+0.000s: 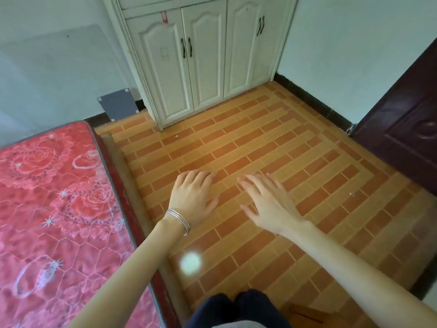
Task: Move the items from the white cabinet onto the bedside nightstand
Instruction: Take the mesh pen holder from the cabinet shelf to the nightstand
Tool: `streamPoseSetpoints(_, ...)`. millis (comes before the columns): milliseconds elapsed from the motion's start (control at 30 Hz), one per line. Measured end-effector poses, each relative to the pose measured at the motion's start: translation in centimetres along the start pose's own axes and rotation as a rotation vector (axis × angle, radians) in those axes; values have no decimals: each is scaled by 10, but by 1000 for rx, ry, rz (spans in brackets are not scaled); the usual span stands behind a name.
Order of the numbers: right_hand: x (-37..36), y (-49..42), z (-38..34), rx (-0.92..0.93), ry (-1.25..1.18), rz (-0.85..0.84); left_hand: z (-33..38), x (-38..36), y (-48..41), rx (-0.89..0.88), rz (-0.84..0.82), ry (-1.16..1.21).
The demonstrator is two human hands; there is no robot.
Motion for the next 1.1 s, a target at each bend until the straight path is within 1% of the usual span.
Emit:
streamPoseSetpoints(167,-4,-11,6,3,12,-2,-8,-5,-7,-3,21,-31)
streamPoseSetpoints(400,-9,-47,34,33,-5,4,-20,-22,-47,10,-13,-29)
streamPoseSetpoints(567,-3,-99,72,54,17,2,-34,-34,-104,45,-24,-43)
streamPoseSetpoints(867,28,-210,157,101,54,13,-59,-43,-232,101,-34,-70)
streamPoseSetpoints(1100,31,-266,194,121,38,28,-77,-56,-295,98,-36,-64)
Point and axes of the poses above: each hand's wrist, its own y-axis away from the middle knuckle, its own x-axis out of the back of the hand, z = x × y, the point moved 6 cm from there along -y, towards the middle knuckle, and after that the axes turned 15 degrees about -x, right-handed, at the moved point
